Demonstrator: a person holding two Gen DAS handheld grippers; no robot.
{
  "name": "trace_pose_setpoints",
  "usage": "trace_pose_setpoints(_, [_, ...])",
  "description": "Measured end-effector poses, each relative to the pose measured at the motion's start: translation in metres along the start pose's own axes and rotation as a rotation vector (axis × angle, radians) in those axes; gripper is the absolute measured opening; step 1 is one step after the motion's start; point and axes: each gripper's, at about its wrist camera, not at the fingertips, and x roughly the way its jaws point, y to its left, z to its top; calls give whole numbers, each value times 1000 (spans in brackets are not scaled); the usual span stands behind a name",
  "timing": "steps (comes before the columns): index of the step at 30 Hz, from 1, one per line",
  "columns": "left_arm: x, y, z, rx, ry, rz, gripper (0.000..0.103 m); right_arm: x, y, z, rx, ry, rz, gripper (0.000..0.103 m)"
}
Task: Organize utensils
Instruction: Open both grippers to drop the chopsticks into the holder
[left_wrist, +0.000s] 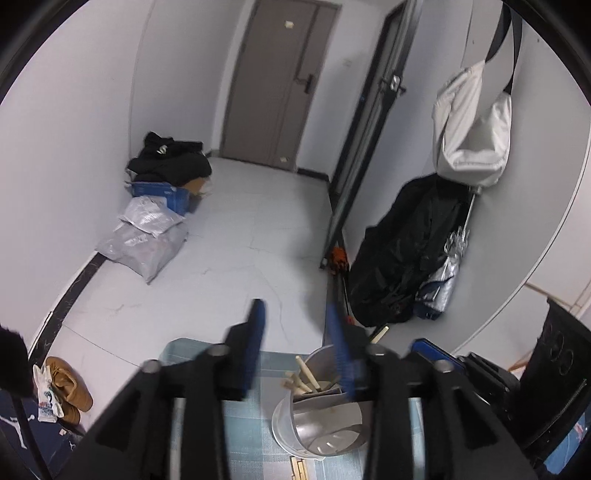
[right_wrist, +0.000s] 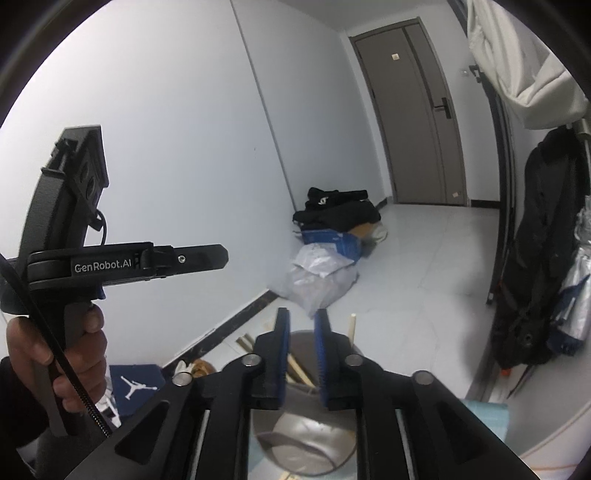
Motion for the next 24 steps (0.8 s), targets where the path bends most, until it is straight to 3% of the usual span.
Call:
trace_pose_setpoints(2, [-11, -1, -2, -8, -34, 28, 55, -11, 3, -3, 4, -11, -7, 28])
trace_pose_setpoints(8, [-43, -7, -13, -16, -119, 95, 81, -38, 16, -10, 5, -34, -27, 40])
trace_pose_setpoints(15, [-63, -13, -32, -13, -157, 132, 91, -67, 36, -20, 24, -78, -70, 66])
trace_pose_setpoints(24, [-72, -16, -63, 5, -165, 154, 93, -87, 54, -45, 22, -84, -105, 77])
